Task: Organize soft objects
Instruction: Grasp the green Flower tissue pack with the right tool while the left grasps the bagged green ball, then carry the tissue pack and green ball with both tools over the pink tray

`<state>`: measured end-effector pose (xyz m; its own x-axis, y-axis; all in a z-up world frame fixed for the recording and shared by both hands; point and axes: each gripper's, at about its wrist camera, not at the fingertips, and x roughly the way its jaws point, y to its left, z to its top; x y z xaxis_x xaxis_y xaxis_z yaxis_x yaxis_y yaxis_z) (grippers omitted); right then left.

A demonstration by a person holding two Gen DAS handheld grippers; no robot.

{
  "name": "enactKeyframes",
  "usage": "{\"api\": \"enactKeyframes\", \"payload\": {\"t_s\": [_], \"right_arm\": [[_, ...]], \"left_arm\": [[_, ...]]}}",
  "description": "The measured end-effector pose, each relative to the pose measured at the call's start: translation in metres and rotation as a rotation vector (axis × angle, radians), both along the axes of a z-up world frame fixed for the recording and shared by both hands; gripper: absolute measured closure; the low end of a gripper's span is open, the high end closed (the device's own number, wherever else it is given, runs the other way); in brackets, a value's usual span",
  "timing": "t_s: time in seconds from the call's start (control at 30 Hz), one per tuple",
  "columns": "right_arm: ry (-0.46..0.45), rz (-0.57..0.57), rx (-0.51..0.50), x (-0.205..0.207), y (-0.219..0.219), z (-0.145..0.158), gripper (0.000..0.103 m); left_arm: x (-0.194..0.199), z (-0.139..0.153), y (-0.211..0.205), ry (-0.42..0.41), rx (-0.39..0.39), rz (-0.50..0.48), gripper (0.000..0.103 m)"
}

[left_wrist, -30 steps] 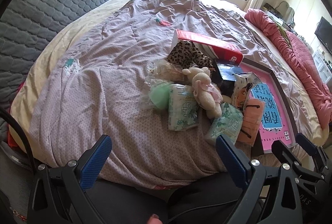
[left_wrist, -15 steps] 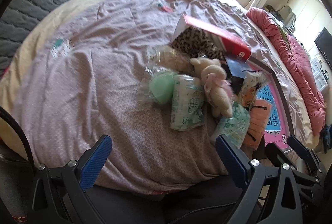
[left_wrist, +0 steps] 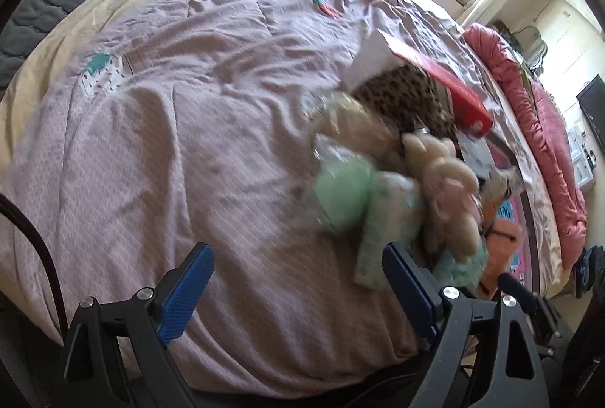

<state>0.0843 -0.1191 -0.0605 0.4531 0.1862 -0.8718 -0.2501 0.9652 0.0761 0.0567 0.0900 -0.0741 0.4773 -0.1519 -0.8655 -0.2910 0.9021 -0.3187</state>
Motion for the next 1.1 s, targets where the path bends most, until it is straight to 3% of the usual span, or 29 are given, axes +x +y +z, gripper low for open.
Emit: {"api": "enactKeyframes", "payload": {"t_s": [0.2, 0.47, 0.63, 0.87, 1.1], "right_arm": [[0.022, -0.012, 0.016, 0.007, 0.002, -0.006, 0.008], [0.035, -0.012, 0.041, 0.015, 0.005, -0.010, 0.015], [0.062, 0.004, 0.040, 0.020, 0.010, -0.017, 0.037], [0.092, -0.026, 0.131, 0.025, -0.002, -0.022, 0.044], [0.042, -0.051, 0.222, 0.018, -0.016, -0.008, 0.046]], "left_arm": [[0.015, -0.007, 0.010, 0.019, 0.046, -0.026, 0.019], [0.036, -0.013, 0.009, 0.002, 0.025, -0.094, 0.027], [0.051, -0.018, 0.006, -0.005, -0.042, -0.136, 0.038], [0.064, -0.027, 0.004, -0.028, -0.169, -0.171, 0.059], [0.059, -0.025, -0.001, -0.058, -0.175, -0.172, 0.065]]}}
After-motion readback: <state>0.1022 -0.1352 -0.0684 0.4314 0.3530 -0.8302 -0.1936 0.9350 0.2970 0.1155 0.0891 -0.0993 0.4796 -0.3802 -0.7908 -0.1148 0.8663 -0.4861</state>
